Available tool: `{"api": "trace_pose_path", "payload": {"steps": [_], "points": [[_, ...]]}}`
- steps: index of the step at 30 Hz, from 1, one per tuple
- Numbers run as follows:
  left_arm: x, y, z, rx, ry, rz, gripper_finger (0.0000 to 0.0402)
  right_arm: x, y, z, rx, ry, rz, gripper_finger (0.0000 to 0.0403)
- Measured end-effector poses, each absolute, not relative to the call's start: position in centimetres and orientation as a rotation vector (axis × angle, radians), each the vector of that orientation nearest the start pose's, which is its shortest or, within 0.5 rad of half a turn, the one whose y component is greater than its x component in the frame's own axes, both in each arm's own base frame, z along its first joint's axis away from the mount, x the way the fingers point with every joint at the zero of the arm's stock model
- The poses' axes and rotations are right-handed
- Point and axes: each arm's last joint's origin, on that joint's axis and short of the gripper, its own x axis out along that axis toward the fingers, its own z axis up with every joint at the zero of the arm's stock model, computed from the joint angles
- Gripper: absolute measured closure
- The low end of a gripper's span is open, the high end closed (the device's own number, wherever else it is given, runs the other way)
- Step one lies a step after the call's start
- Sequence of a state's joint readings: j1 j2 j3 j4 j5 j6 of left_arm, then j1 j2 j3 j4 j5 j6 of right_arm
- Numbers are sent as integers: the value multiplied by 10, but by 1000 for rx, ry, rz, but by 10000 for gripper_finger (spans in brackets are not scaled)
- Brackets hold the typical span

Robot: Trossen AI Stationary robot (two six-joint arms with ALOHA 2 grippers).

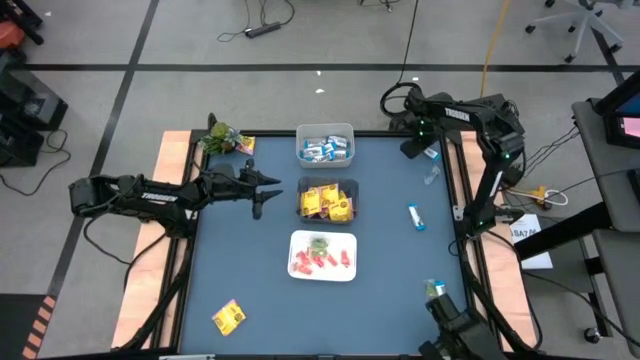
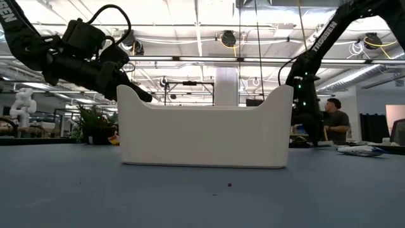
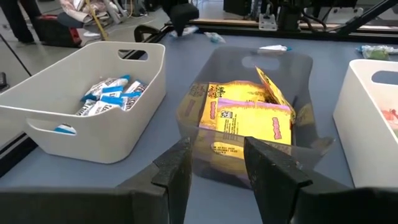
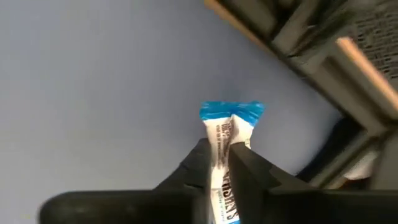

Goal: Sort candy
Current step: Put the white chocolate bar into the gray bin

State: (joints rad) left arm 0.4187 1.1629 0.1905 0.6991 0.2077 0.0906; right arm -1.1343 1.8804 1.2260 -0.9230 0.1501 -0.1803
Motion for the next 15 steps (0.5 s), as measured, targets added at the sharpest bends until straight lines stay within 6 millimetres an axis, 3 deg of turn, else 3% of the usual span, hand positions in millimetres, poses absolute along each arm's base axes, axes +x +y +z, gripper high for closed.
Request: {"api": "trace_pose_path", "payload": {"steps": [8,11,15], "points": [[181,74,152,9,265,197,249,159,-283,208,549,1298,-847,402],[181,74,152,11,260,197,249,180,-270,228,495,1155,-828,400],[182,74,154,15,248,198,249,223,-250,254,390,904,-795,398]]}}
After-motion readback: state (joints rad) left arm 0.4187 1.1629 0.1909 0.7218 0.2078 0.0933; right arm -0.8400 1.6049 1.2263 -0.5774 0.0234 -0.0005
